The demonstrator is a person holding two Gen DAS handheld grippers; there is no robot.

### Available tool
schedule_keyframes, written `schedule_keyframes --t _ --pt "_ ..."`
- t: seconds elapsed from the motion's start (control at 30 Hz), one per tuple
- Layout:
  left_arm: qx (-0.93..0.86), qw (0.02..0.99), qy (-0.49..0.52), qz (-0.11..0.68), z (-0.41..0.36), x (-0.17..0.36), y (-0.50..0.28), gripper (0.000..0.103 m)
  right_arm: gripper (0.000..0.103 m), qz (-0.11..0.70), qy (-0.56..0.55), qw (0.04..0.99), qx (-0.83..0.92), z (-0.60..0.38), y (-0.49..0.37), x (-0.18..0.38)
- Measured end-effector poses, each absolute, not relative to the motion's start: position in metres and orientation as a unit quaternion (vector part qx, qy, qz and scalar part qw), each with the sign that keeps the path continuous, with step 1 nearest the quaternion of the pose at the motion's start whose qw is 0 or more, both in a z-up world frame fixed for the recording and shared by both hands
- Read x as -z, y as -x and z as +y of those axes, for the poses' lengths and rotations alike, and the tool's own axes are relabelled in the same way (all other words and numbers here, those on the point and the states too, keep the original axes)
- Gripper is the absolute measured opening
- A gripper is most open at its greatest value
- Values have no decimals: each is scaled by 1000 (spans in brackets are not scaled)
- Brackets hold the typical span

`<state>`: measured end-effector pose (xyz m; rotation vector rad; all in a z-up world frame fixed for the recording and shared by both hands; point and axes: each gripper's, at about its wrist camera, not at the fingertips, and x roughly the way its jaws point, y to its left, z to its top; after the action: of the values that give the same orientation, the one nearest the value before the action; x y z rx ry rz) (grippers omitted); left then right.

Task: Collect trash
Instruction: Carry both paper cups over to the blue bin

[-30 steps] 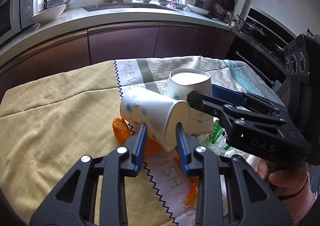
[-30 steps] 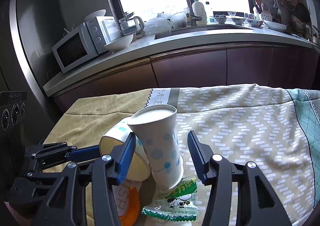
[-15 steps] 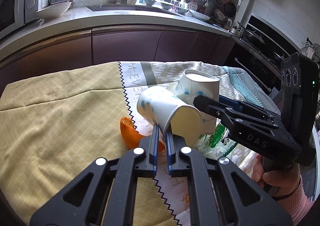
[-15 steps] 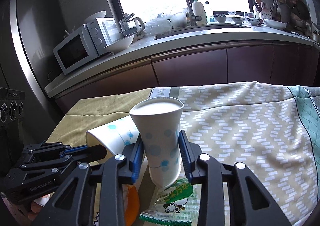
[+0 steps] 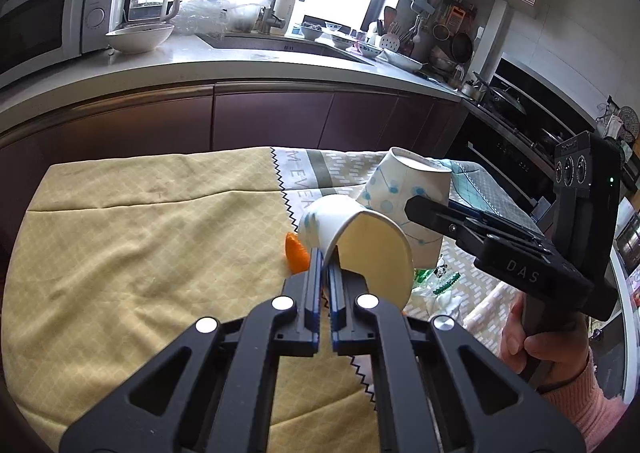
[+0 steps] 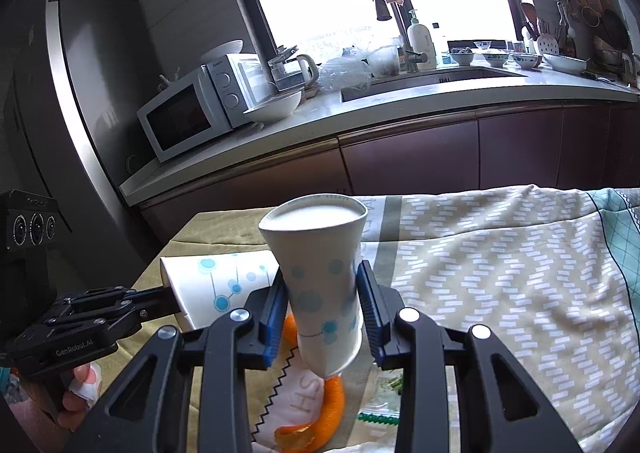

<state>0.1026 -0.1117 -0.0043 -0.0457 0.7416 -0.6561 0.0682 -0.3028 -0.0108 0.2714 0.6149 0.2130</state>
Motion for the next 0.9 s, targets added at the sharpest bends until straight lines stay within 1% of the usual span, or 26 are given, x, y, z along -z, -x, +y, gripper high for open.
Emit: schedule_keyframes --t 0.47,0.9 --pt "274 893 53 353 -20 3 -68 4 32 300 -141 927 -175 -239 -53 7" --pt "223 905 75 354 46 7 -44 4 32 319 -140 909 -228 -184 -51 13"
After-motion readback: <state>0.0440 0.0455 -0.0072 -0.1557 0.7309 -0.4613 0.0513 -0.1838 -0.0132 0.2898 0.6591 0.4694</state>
